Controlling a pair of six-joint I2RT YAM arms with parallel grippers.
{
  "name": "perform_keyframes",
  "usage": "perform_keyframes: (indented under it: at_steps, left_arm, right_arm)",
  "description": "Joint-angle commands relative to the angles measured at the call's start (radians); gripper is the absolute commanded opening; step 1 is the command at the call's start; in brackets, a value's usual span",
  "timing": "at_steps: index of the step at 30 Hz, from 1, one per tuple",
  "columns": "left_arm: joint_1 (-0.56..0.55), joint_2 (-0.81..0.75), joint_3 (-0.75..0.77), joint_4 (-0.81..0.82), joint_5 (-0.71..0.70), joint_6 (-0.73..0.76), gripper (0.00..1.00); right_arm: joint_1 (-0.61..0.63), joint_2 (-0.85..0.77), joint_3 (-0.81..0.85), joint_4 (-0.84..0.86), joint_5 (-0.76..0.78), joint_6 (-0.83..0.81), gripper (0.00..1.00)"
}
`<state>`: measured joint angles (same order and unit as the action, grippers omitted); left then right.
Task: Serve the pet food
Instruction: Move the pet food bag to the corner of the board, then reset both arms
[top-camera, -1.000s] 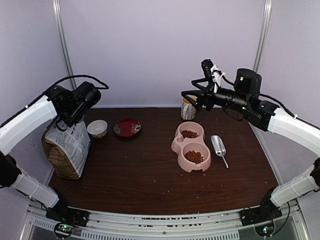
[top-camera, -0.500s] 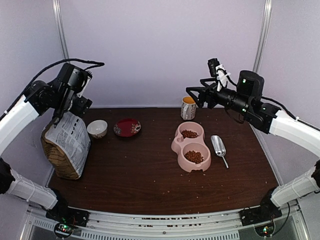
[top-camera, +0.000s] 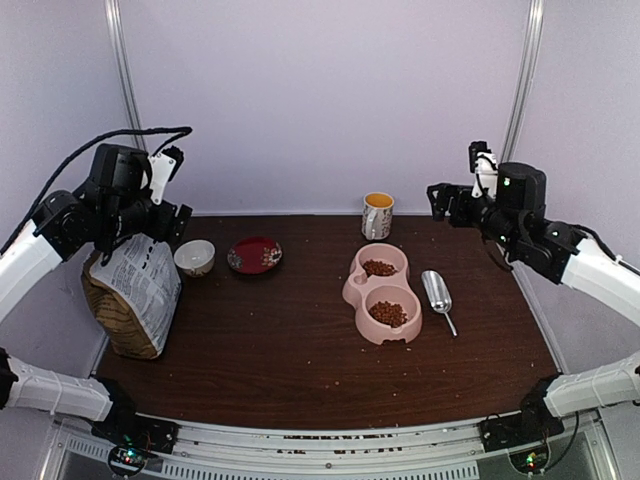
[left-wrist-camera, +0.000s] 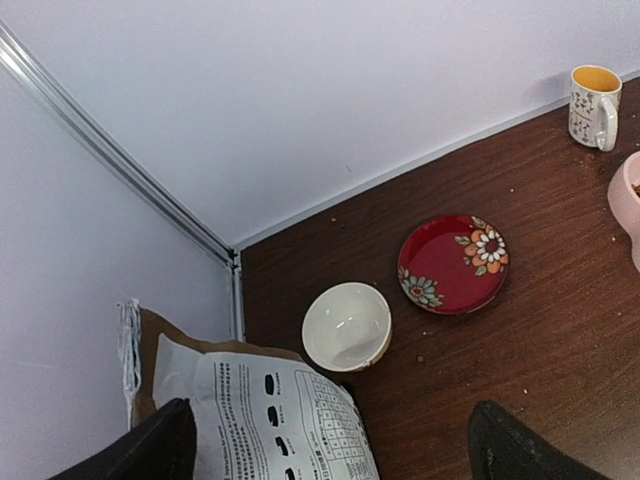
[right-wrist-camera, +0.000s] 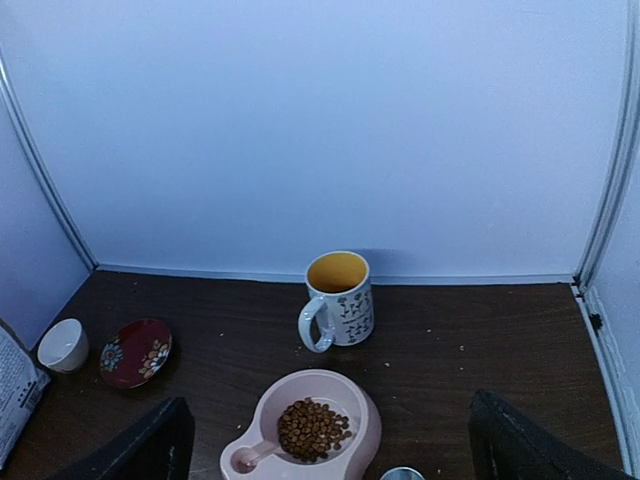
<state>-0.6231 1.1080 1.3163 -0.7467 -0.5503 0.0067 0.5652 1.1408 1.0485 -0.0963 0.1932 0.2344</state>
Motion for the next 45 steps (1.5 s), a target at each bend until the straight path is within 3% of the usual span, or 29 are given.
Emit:
perform_keyframes:
  at_steps: [1,5,13,16,21,25,28,33,36,39,45]
  left_arm:
    - [0.031,-0.033,-0.067,0.095,0.052,-0.047,0.98]
    - [0.044,-0.062,-0.139,0.176,0.103,-0.06,0.98]
    - [0.084,-0.088,-0.206,0.233,0.18,-0.056,0.98]
    - [0.085,-0.1,-0.224,0.24,0.172,-0.047,0.98]
    - [0.085,-0.107,-0.239,0.239,0.157,-0.032,0.98]
    - [0.085,-0.118,-0.247,0.241,0.153,-0.029,0.98]
    - [0.084,-0.125,-0.253,0.243,0.151,-0.022,0.98]
    - [0.085,-0.138,-0.258,0.245,0.156,-0.019,0.98]
    - [0.085,-0.141,-0.259,0.245,0.157,-0.017,0.98]
    - [0.084,-0.144,-0.259,0.246,0.164,-0.016,0.98]
    - [0.085,-0.14,-0.259,0.249,0.182,-0.016,0.98]
  right_arm:
    - [-0.002,-0.105,-0.148,0.033,0.24,0.034,0.98]
    - [-0.002,-0.178,-0.247,0.062,0.415,0.042,0.99]
    - [-0.002,-0.229,-0.438,0.229,0.576,0.013,1.0]
    - [-0.002,-0.21,-0.525,0.374,0.599,-0.033,1.0]
    - [-0.004,-0.133,-0.51,0.348,0.651,-0.076,1.0]
    - [-0.008,-0.091,-0.593,0.526,0.67,-0.188,1.0]
    - [-0.016,-0.045,-0.589,0.544,0.731,-0.227,1.0]
    - [-0.063,-0.057,-0.748,0.845,0.612,-0.355,1.0]
    - [-0.127,-0.064,-0.819,0.92,0.536,-0.324,1.0]
    - [-0.231,-0.043,-0.914,1.108,0.356,-0.289,1.0]
    - [-0.308,0.091,-0.933,1.32,0.192,-0.34,1.0]
